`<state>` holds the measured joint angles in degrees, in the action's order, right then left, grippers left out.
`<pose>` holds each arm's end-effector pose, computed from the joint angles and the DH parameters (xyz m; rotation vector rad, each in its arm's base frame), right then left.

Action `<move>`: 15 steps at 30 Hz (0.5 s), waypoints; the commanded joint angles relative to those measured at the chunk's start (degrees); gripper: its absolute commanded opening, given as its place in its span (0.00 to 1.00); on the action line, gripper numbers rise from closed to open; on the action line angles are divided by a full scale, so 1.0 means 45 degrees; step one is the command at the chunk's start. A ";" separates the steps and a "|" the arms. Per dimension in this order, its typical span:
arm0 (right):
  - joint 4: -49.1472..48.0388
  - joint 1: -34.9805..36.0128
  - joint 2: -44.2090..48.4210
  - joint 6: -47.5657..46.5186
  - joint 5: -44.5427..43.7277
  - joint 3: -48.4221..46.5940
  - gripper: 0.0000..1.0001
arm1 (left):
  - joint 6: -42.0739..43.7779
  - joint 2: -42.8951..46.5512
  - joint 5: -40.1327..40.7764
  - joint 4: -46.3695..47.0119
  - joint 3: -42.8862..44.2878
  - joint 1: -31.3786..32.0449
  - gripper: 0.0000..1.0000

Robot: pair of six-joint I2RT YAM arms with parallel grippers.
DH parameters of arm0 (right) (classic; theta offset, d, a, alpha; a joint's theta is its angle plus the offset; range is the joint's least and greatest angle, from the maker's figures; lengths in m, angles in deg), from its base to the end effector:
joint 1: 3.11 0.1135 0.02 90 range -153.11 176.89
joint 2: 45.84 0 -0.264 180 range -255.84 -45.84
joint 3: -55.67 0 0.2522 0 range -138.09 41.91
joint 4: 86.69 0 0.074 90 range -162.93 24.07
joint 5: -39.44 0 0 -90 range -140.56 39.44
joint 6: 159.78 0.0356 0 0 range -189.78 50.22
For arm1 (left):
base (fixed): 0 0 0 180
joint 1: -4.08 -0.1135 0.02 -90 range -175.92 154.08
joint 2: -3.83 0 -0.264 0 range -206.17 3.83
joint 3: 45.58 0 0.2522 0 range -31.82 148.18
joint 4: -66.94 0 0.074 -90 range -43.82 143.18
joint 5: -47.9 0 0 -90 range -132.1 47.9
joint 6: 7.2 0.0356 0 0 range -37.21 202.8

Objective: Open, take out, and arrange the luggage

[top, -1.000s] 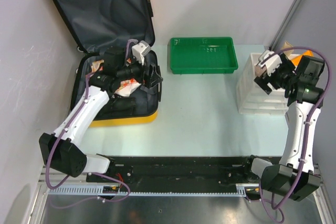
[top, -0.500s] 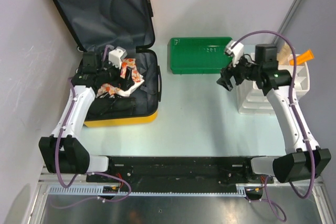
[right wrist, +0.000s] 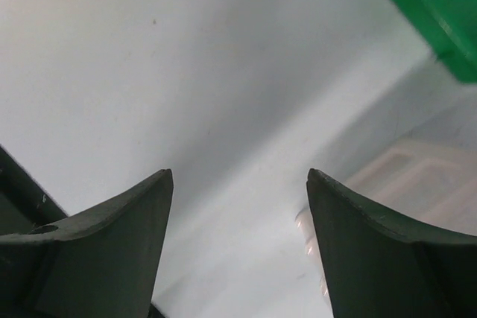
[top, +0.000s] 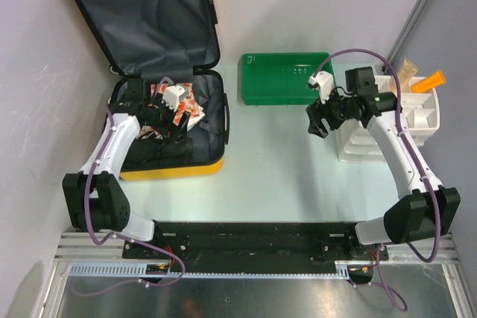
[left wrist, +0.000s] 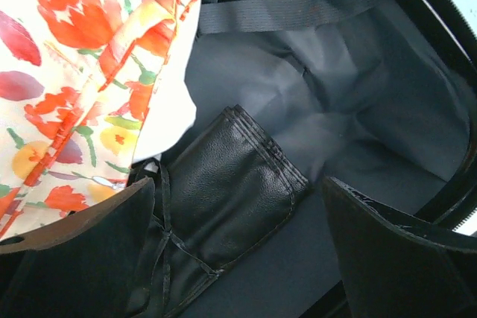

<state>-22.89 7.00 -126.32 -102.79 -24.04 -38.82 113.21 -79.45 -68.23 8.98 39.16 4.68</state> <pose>0.2821 0.0664 0.3541 -1.0496 2.1060 0.3711 0.2995 -0.0188 0.2938 0.8176 2.3088 -0.3588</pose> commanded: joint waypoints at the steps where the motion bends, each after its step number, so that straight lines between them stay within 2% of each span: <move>1: 0.2061 -0.0604 0.1688 0.0518 -0.0464 -0.0147 0.77 | 0.0312 -0.0183 -0.0812 -0.0216 0.0555 0.0100 0.97; 4: 0.2026 -0.0839 0.3385 0.1650 -0.1494 0.0691 0.78 | 0.0020 -0.0339 -0.1107 -0.0196 0.0671 0.0256 0.97; 8: 0.1712 -0.1541 0.4545 0.3232 -0.2883 0.1396 0.79 | -0.0565 -0.0730 -0.1925 -0.0196 0.1042 0.0355 0.96; 11: 0.1945 -0.2926 0.4722 0.4093 -0.3822 0.1416 0.79 | -0.0801 -0.0984 -0.2220 -0.0196 0.1433 0.0433 0.96; 12: 0.1946 -0.3858 0.4742 0.4172 -0.3882 0.1416 0.79 | -0.0840 -0.1023 -0.2279 -0.0196 0.1550 0.0472 0.96; 15: 0.1557 -0.5210 0.4722 0.4057 -0.3922 0.1397 0.76 | -0.0957 -0.0946 -0.2377 -0.0196 0.1629 0.0530 0.96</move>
<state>-14.71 -10.18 -103.68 -87.84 -37.59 -33.27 110.61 -84.04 -74.72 8.26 43.57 6.40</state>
